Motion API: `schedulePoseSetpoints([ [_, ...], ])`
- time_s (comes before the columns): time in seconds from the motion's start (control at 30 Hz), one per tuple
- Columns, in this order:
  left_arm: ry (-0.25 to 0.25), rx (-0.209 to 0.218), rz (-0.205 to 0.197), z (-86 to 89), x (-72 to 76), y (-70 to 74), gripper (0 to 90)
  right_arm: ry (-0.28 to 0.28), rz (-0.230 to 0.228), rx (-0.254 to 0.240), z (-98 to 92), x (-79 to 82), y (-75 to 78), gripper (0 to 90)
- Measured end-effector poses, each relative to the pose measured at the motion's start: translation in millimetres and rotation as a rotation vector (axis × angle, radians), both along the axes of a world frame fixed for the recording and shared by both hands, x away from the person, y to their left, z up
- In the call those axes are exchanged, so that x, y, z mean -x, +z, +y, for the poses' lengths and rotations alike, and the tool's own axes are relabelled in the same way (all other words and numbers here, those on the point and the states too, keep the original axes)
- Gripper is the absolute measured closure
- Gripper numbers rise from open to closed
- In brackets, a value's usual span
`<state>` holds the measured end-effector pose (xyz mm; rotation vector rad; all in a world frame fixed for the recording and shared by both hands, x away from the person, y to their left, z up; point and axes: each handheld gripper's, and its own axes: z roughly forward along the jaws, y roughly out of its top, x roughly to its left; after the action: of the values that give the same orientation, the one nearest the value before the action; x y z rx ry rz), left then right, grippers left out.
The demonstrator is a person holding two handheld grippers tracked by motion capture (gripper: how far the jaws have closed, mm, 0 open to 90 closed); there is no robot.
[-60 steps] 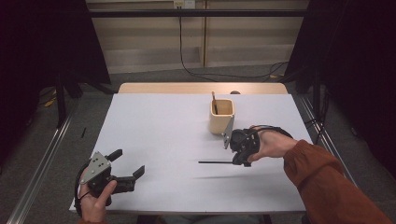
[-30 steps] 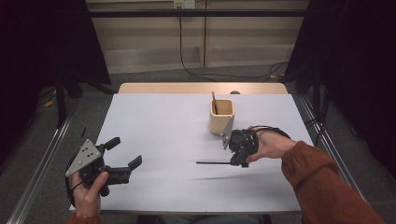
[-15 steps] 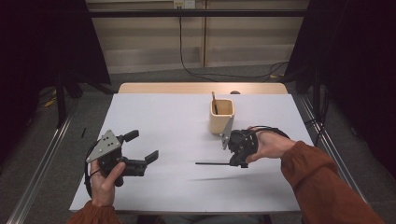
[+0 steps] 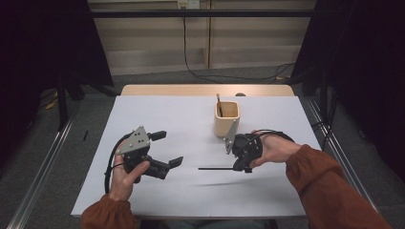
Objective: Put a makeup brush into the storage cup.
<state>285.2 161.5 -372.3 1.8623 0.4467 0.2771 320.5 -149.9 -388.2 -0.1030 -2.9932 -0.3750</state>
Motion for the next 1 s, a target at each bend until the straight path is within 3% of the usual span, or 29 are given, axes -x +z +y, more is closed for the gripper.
schedulePoseSetpoints([
  [0.4,-0.097,-0.104,0.032,-40.1,-11.6,3.6,1.9,0.009,0.005,-0.001,-0.4,-0.9,-0.2,85.4],
  [0.6,-0.177,-0.182,0.078,-51.8,-17.2,5.4,2.5,0.003,-0.004,0.002,-0.6,-1.1,0.2,85.4],
  [0.73,-0.2,-0.22,0.091,-55.4,-20.4,7.7,2.6,0.009,-0.001,0.005,-0.7,-1.7,-0.4,85.4],
  [0.83,-0.23,-0.299,0.08,-59.8,-22.1,7.7,3.7,0.01,0.002,0.018,0.0,-1.7,-1.2,85.4],
  [1.0,-0.269,-0.388,0.109,-68.3,-24.7,4.4,3.6,0.017,0.004,0.016,2.2,-3.2,-0.9,85.4],
])
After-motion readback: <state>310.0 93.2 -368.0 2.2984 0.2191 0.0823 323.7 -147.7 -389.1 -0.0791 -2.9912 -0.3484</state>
